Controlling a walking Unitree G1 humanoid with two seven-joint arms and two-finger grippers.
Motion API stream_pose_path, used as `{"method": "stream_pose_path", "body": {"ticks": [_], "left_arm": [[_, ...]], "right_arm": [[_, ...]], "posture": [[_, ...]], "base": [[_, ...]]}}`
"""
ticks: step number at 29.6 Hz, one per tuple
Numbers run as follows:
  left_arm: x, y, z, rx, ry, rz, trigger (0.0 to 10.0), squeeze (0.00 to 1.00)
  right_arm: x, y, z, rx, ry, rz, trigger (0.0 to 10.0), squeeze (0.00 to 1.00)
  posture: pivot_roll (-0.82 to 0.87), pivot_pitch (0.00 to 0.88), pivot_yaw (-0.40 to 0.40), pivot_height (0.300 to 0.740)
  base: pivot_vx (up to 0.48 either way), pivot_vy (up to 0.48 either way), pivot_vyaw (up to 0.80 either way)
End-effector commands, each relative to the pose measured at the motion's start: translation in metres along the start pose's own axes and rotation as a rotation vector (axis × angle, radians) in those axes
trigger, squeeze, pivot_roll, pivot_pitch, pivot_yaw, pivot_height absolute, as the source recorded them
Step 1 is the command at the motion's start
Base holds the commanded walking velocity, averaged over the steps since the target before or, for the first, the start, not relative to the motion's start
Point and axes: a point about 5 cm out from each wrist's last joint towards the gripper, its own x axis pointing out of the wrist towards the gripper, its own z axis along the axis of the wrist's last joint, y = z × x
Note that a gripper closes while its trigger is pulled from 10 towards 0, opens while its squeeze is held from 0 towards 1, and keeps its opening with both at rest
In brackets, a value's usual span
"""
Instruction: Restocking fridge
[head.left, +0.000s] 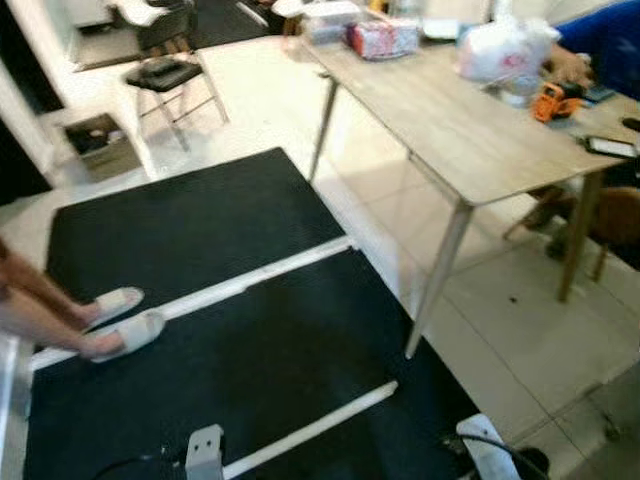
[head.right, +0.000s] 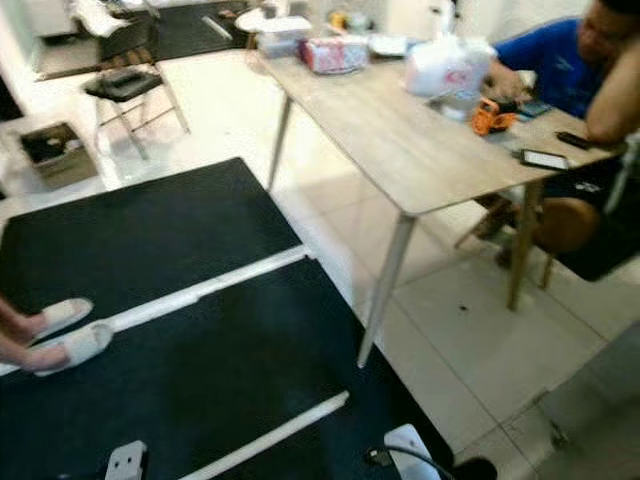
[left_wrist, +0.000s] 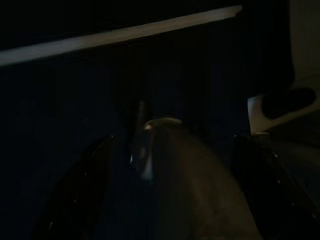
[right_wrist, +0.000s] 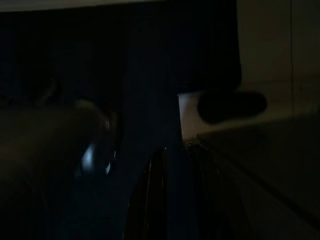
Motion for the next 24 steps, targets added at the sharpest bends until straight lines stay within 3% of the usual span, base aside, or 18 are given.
{"method": "stream_pose_path", "body": {"ticks": [1, 24], "left_arm": [[-0.0017, 0.0047, -0.0011, 0.012, 0.013, 0.01, 10.0, 0.0], [-0.0024, 0.0046, -0.0054, 0.016, 0.028, 0.008, 10.0, 0.0]], "right_arm": [[0.0005, -0.0019, 0.0083, 0.007, -0.023, -0.013, 10.0, 0.0], [0.0002, -0.0057, 0.0084, 0.009, -0.019, -0.027, 10.0, 0.0]], "posture": [[-0.06, 0.0, 0.04, 0.74], [-0.06, 0.0, 0.037, 0.74]], "base": [[0.48, 0.0, 0.0], [0.48, 0.0, 0.0]]}}
